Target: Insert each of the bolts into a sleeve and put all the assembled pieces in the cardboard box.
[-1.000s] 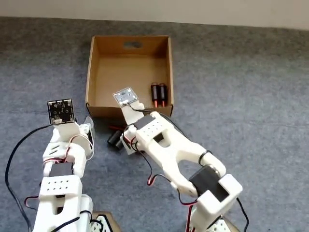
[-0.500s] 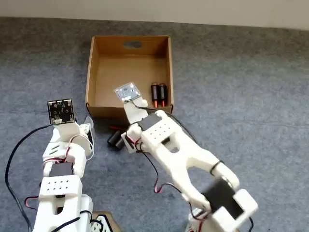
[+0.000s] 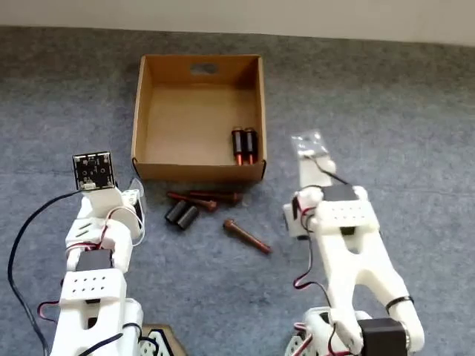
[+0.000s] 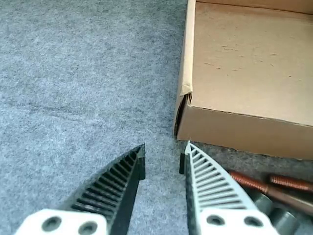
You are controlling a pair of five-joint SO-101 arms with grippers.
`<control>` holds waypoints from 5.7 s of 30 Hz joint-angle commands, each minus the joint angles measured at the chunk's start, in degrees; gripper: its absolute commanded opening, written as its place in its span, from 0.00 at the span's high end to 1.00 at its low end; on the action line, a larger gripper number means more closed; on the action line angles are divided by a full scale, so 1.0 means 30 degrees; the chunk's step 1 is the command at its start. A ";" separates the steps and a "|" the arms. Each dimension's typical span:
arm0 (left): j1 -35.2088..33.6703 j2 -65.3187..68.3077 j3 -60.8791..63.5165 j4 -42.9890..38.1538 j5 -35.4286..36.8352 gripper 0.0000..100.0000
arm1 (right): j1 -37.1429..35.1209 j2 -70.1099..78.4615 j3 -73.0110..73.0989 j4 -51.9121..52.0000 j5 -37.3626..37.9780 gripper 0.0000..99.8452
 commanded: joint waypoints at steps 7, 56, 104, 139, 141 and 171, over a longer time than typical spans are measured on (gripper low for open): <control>-0.0073 0.0044 -0.0073 -0.0352 -0.0059 0.86 | 0.1158 -0.0806 0.1919 0.0073 0.1905 0.90; 0.0484 0.0103 -0.0425 0.0029 -0.0234 0.86 | 0.0044 -1.0857 0.1158 0.2857 0.0762 0.99; 1.4813 1.3231 -1.4081 1.2308 0.3018 0.86 | 0.4645 -1.3231 0.7516 -0.4703 -0.5216 0.99; 1.4872 1.4872 -0.9714 0.4308 1.4886 0.74 | 0.4674 -1.3231 0.7634 -0.4703 -0.5216 0.99; 1.4930 1.5399 -0.9714 0.4308 1.5238 0.73 | 0.4674 -1.3231 0.7634 -0.4674 -0.5216 0.99; 1.4813 1.6542 -1.2469 0.8352 1.5560 0.76 | 0.4674 -1.3231 0.7604 -0.4674 -0.5187 0.99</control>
